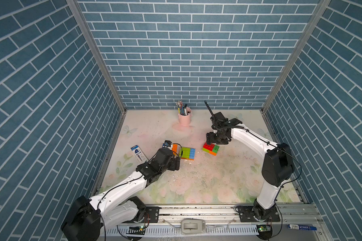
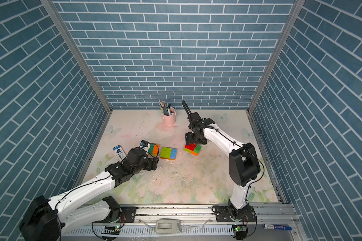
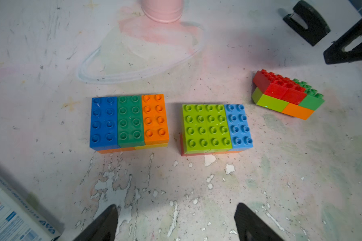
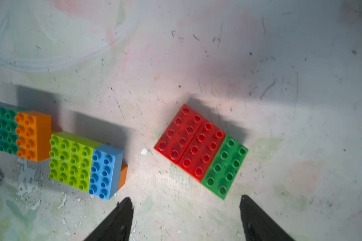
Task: Assemble a rectangle with lego
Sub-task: Move the lego brick at the center of the board, then adjust the lego brick at the center of the board.
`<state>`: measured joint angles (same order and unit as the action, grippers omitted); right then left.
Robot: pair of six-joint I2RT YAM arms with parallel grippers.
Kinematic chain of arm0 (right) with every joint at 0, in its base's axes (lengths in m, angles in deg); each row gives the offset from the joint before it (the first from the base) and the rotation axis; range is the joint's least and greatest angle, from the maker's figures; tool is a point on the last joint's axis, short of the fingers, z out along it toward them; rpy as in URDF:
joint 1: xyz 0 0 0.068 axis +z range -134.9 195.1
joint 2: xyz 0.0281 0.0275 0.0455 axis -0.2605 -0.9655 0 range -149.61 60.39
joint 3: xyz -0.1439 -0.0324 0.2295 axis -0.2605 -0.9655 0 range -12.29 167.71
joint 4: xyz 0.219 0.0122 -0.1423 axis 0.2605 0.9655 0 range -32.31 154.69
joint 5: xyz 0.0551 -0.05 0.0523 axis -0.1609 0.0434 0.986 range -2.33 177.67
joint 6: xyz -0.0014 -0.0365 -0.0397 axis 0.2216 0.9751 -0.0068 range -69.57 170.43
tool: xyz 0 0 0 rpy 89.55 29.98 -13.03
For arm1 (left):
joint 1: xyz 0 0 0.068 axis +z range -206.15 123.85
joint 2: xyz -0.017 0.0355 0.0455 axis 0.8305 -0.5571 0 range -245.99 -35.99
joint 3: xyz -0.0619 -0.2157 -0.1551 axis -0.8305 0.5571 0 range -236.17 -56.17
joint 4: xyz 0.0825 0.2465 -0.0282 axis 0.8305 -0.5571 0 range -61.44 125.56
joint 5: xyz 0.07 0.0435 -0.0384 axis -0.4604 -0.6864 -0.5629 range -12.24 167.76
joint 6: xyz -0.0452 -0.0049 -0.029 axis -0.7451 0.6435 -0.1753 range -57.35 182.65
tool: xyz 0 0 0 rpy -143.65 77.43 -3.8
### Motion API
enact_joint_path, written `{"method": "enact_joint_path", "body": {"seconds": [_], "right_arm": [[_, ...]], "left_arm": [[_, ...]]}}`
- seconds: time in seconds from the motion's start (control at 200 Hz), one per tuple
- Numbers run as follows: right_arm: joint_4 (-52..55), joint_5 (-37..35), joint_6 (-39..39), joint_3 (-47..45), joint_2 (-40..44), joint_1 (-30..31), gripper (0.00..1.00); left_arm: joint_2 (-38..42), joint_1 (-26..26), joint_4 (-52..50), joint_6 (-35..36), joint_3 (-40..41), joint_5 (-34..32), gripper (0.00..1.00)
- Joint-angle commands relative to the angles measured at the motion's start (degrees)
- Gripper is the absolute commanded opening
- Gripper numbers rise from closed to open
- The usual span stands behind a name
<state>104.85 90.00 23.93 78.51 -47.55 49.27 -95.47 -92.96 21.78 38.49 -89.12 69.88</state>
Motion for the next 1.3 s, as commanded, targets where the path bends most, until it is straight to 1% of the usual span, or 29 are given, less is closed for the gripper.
{"method": "enact_joint_path", "body": {"seconds": [0.0, 0.15, 0.31, 0.47, 0.73, 0.935, 1.15, 1.16, 1.185, 1.295], "right_arm": [[-0.44, -0.86, 2.32, 3.43, -4.73, 0.8, 0.8], [-0.96, 0.1, 2.59, 5.95, -7.92, 1.63, 0.79], [-0.75, 1.05, 2.82, 6.9, -10.39, 2.55, 0.78], [-0.75, 1.78, 2.67, 6.32, -10.97, 4.0, 0.77], [0.28, 1.49, 3.1, 4.92, -10.15, 5.99, 0.77], [0.47, 1.28, 3.47, 1.95, -8.52, 6.78, 0.76], [-1.21, 2.33, 2.43, -1.61, -7.25, 7.19, 0.76], [-1.3, 3.58, 2.42, -1.82, -7.17, 7.26, 0.76], [-1.44, 4.22, 2.34, -2.24, -6.96, 7.44, 0.76], [-1.24, 4.35, 2.31, -3.85, -6.13, 8.18, 0.76]], "left_arm": [[2.17, 2.74, -2.98, -1.73, -0.15, 0.0, 0.89], [4.45, 5.09, -3.01, -2.64, 1.38, 1.54, 0.89], [4.22, 5.24, -2.83, -2.86, 1.69, 2.1, 0.89], [4.29, 5.3, -2.83, -2.8, 1.81, 2.31, 0.89], [4.83, 5.3, -2.92, -2.8, 2.1, 2.38, 0.89], [4.96, 5.35, -2.74, -2.62, 2.33, 2.37, 0.89], [5.29, 5.34, -3.3, -2.57, 1.91, 2.48, 0.89], [5.37, 5.28, -3.3, -2.56, 1.92, 2.42, 0.89], [5.51, 5.33, -3.36, -2.56, 1.94, 2.42, 0.89], [5.95, 5.35, -3.71, -2.48, 1.99, 2.25, 0.89]]}}
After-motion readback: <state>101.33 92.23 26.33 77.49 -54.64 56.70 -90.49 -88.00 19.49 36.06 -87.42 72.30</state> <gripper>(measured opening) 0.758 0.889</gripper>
